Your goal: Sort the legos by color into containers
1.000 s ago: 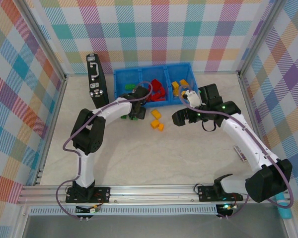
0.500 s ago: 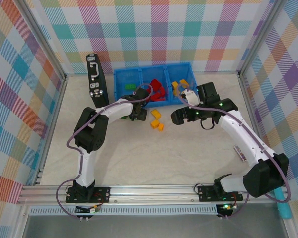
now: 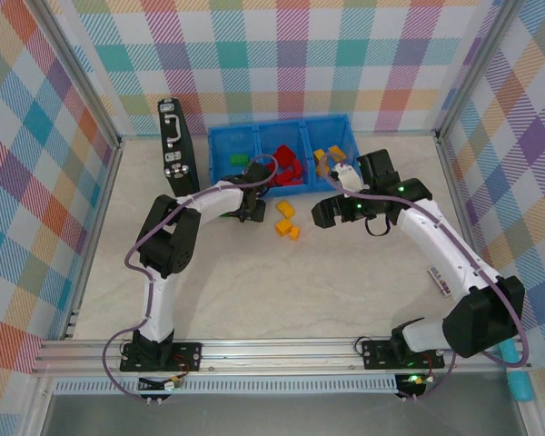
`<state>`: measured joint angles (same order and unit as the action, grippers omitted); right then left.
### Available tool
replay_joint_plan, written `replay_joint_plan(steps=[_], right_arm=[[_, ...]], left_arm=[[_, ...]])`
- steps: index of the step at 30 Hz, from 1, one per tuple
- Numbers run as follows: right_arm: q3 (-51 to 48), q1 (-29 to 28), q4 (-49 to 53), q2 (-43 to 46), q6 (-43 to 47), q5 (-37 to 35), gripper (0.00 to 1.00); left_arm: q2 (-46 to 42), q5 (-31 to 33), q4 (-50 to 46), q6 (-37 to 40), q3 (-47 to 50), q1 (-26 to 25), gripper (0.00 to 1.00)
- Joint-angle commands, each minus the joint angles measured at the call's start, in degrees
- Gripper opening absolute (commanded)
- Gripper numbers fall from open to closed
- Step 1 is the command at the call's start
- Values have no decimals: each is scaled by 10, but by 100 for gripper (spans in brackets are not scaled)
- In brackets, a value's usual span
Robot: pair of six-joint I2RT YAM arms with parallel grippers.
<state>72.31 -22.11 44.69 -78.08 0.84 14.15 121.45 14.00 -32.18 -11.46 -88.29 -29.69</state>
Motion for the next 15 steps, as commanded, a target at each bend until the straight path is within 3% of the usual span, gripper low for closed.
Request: replay_joint_plan(steps=[1, 9, 15], right_arm=[[18, -3, 9, -2, 4, 11, 99], [15, -2, 7, -1, 5, 11, 99], [12, -2, 10, 2, 12, 8, 99]], left_arm=[[-2, 1, -5, -4, 10, 5, 53], [-68, 40, -2, 10, -1, 14, 49], [-66, 51, 40, 33, -23, 32, 47]])
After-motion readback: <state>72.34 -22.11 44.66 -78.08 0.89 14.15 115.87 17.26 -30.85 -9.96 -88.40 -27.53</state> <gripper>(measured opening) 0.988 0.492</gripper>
